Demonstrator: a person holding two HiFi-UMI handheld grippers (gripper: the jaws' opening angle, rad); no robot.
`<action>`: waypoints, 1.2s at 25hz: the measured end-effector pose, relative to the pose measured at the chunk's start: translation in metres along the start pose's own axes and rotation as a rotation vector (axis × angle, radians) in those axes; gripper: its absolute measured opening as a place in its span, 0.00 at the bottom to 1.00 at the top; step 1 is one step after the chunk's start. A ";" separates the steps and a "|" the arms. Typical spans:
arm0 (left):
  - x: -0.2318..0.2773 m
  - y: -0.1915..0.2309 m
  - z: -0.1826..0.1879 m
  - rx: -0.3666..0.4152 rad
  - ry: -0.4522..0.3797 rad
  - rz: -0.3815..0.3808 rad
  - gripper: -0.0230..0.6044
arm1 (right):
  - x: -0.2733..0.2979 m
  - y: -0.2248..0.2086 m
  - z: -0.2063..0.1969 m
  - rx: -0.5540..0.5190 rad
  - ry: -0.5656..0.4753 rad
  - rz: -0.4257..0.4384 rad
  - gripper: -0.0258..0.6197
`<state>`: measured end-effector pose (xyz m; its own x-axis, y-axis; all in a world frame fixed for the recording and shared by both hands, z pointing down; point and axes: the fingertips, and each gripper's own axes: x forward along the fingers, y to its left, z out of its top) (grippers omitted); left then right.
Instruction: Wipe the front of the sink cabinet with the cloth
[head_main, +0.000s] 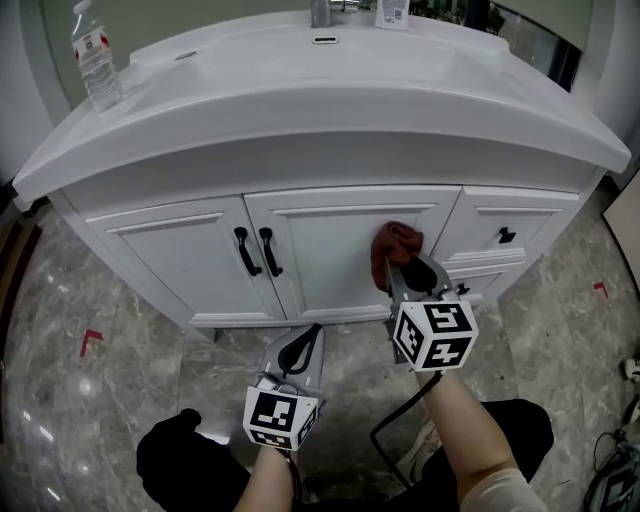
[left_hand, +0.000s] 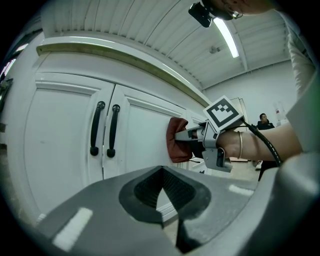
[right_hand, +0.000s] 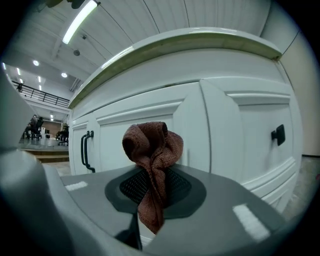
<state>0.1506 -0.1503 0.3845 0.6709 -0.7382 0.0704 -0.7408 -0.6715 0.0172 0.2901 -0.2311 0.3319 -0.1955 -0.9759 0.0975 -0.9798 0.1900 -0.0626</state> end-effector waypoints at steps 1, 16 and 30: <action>0.002 -0.002 -0.001 0.004 0.003 -0.003 0.04 | -0.003 -0.008 0.001 -0.001 -0.001 -0.017 0.18; 0.002 0.008 0.001 0.004 -0.008 0.030 0.04 | -0.030 -0.033 -0.003 -0.019 -0.035 -0.141 0.18; -0.077 0.096 -0.012 -0.034 -0.007 0.251 0.04 | 0.035 0.162 -0.096 -0.006 0.102 0.250 0.18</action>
<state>0.0275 -0.1575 0.3925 0.4661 -0.8820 0.0694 -0.8847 -0.4648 0.0339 0.1200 -0.2243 0.4205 -0.4341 -0.8827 0.1798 -0.9008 0.4244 -0.0915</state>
